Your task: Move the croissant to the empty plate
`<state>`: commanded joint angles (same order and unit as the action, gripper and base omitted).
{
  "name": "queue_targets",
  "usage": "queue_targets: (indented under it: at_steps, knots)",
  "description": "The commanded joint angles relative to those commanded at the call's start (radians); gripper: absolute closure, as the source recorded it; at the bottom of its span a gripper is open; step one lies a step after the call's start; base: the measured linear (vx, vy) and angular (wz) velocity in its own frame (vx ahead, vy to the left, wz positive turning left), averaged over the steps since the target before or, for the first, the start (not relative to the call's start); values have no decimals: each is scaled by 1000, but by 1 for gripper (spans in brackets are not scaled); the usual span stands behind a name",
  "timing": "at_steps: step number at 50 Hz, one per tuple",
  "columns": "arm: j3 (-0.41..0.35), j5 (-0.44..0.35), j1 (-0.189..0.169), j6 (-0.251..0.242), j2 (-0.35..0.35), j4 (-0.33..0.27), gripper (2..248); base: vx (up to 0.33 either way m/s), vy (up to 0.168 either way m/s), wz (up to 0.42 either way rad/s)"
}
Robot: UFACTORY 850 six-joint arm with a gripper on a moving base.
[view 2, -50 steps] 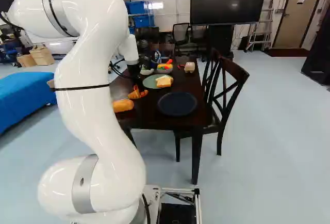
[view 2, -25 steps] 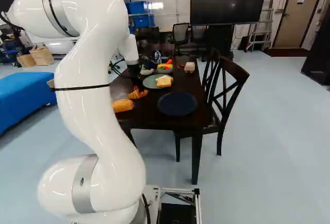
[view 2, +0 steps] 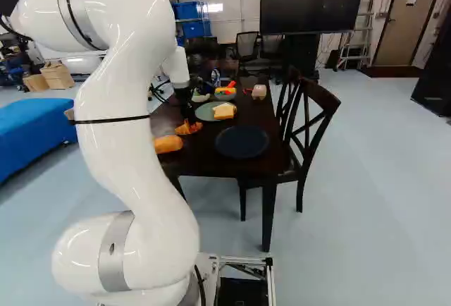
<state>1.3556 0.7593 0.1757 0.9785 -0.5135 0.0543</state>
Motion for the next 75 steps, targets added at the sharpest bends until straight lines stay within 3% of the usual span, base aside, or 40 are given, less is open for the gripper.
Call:
queue_targets:
  at_steps: [7, 51, 75]
  knots:
    - [0, 0, 0, 0, 0, 0, 170, 0, 0, 0]
    - [-5, 1, -2, 0, 22, 0, 169, 0, 0, 0]
    - [-20, 70, -72, 0, 92, 0, 169, 0, 0, 0]
